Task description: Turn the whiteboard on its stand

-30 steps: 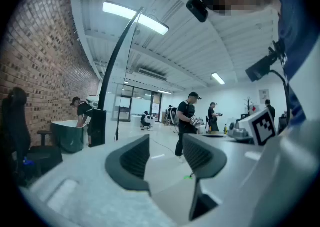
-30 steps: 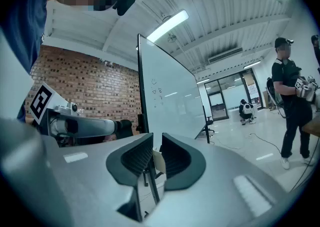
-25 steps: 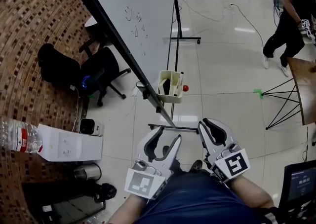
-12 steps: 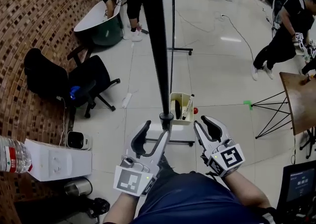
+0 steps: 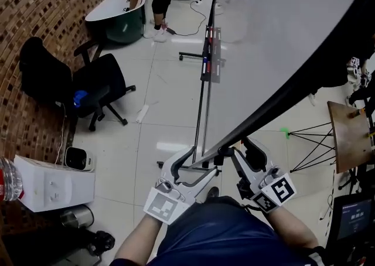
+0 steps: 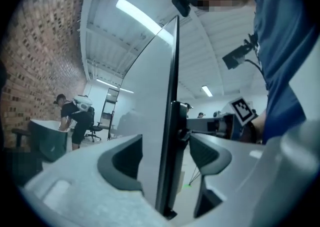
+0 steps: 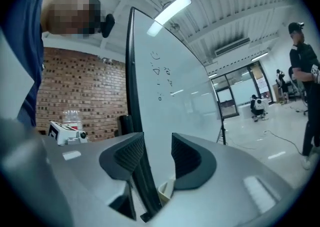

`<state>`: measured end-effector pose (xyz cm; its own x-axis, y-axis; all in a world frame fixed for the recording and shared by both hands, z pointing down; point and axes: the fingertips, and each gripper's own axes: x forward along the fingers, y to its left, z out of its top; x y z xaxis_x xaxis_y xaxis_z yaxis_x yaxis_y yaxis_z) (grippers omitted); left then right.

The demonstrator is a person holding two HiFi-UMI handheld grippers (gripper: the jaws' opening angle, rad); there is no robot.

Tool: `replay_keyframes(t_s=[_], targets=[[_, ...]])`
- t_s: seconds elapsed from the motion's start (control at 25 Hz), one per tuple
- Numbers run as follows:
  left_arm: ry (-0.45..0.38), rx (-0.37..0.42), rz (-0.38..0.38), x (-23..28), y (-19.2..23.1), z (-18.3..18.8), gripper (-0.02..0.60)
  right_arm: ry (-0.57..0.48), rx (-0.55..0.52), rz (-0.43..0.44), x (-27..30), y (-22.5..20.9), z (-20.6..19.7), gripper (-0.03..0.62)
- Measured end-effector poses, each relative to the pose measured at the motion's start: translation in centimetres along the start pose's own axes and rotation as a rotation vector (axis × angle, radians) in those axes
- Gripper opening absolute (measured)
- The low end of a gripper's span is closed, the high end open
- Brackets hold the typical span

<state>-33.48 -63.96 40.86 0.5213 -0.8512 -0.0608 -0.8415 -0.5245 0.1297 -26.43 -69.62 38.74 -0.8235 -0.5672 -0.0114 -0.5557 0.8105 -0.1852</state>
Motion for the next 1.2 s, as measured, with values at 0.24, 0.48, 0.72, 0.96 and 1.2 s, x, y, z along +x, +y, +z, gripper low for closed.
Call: replay_keyframes(t_s=[0.24, 0.48, 0.72, 0.96, 1.2], targets=[[0.135, 0.04, 0.015, -1.3, 0.4, -2.8, 0.299, -0.015, 0.062, 0.098, 0.1, 1.1, 0.2, 0.187], [0.191, 0.083, 0.019, 1.5, 0.3, -5.3, 0.299, -0.04, 0.117, 0.211, 0.2, 2.1, 0.5, 0.177], [0.175, 0.098, 0.002, 2.9, 0.7, -5.1, 0.28, -0.025, 0.114, 0.217, 0.5, 3.0, 0.7, 0.19], [0.165, 0.104, -0.039, 4.0, -0.2, -5.0, 0.271, 0.011, 0.072, 0.216, 0.3, 4.6, 1.4, 0.219], [0.114, 0.081, 0.017, 4.6, -0.4, -4.7, 0.227, 0.14, -0.02, 0.082, 3.2, 6.2, 0.6, 0.227]])
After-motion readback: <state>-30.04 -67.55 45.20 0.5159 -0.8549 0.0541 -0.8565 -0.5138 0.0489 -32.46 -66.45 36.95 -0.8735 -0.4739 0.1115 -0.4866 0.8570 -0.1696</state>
